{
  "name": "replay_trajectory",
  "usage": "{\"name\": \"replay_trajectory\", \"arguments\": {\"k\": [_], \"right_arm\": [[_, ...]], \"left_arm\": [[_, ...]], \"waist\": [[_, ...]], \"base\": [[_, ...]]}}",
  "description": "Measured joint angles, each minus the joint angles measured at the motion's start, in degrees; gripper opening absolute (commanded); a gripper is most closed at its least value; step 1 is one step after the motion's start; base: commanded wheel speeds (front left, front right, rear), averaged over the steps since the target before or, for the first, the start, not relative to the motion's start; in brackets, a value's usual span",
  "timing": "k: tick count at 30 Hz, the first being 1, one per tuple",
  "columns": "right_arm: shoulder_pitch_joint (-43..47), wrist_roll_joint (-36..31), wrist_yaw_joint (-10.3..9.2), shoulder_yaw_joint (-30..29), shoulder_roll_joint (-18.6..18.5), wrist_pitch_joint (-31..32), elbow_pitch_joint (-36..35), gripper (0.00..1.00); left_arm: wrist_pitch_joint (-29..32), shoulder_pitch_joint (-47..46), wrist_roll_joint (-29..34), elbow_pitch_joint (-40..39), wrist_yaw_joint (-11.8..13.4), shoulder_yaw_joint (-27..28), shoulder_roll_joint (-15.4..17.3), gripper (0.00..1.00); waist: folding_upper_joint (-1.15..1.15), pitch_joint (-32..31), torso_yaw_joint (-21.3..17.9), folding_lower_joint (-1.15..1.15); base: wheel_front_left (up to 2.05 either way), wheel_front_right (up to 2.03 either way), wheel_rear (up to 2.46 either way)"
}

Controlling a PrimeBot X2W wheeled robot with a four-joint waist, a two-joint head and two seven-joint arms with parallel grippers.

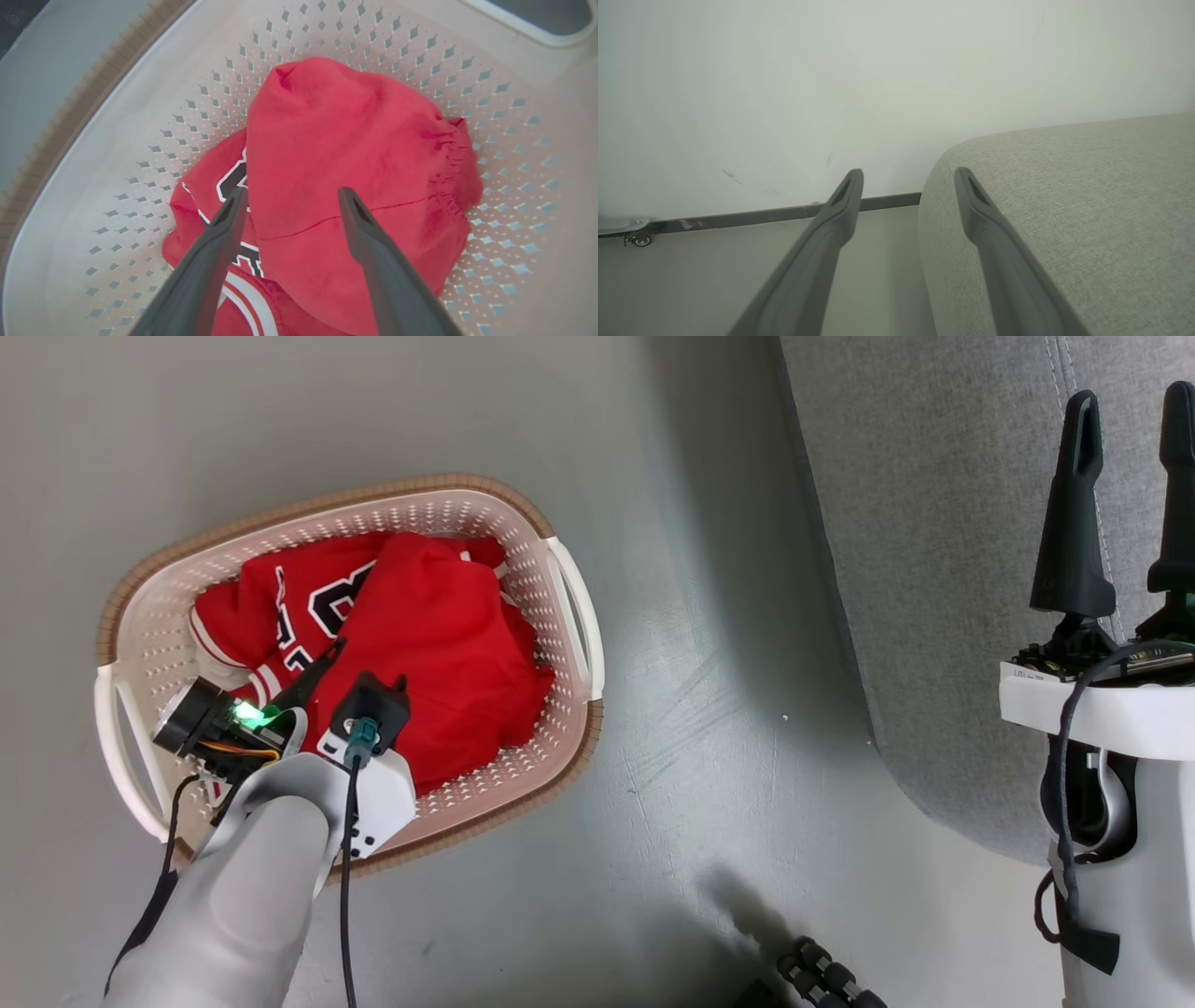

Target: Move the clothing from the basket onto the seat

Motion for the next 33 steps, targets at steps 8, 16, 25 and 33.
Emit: {"name": "replay_trajectory", "arguments": {"k": [8, 16, 25, 33], "right_arm": [[-0.08, 0.52, 0.00, 0.00, 0.00, 0.00, 0.08, 1.00], [-1.12, 0.99, 0.00, 0.23, 0.00, -0.02, 0.21, 1.00], [-1.15, 1.97, 0.00, 0.55, 0.00, -0.05, 0.42, 1.00], [-1.27, 2.10, 0.00, 0.37, 0.01, -0.05, 0.93, 1.00]], "left_arm": [[2.61, -1.95, 0.90, 2.60, 0.47, -0.34, 0.52, 1.00], [5.10, -2.84, 1.07, 5.11, 1.42, -0.18, 0.94, 1.00], [7.04, -4.52, 1.35, 6.70, 1.88, -0.30, 0.56, 0.43], [6.93, -4.89, 1.34, 7.56, 1.30, -0.68, 0.27, 0.00]], "waist": [[0.00, 1.35, -0.95, 0.00], [0.00, 2.35, -1.74, 0.00], [0.00, 3.06, -2.59, 0.00], [0.00, 3.27, -2.94, 0.00]], "base": [[0.00, 0.00, 0.00], [0.00, 0.00, 0.00], [0.00, 0.00, 0.00], [0.00, 0.00, 0.00]]}}
